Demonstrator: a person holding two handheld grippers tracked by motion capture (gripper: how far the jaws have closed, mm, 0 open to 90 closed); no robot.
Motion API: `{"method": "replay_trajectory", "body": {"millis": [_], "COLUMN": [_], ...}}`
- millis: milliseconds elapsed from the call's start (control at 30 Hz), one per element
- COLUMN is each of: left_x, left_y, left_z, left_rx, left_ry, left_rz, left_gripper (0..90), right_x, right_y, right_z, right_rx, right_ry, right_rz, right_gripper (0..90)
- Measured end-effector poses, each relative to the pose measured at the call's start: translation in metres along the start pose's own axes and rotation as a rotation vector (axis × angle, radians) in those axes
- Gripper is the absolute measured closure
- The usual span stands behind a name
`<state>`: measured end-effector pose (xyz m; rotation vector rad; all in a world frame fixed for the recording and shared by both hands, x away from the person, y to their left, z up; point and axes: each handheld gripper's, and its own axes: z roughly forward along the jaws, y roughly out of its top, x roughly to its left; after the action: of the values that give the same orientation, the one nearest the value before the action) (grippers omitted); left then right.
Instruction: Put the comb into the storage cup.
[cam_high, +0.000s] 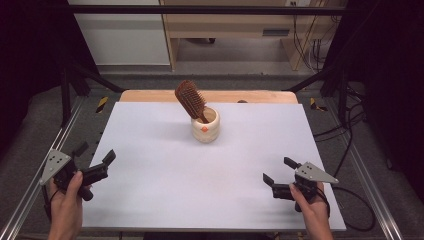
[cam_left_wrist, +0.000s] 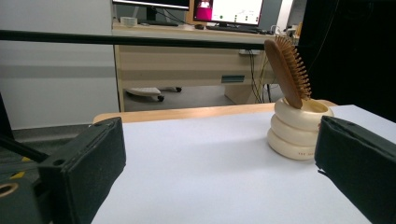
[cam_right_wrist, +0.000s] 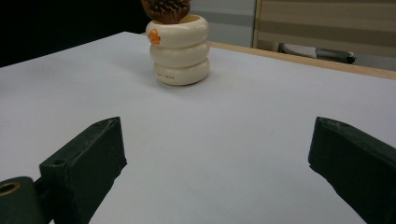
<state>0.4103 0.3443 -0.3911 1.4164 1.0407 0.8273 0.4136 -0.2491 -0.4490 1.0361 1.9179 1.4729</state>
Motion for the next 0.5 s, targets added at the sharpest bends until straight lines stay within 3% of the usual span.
{"method": "replay_trajectory", "body": {"millis": [500], "left_x": [-0.001], "left_y": [-0.034], "left_z": [0.000], "left_rx": [0.028], "left_ry": [0.009], "left_rz": [-0.018], "left_gripper": [2.2], "right_x": [-0.001], "right_y": [-0.002], "right_z": [0.002], "right_rx": [0.008], "right_ry": [0.001], "right_rz": [-0.011], "right_gripper": [4.1]}}
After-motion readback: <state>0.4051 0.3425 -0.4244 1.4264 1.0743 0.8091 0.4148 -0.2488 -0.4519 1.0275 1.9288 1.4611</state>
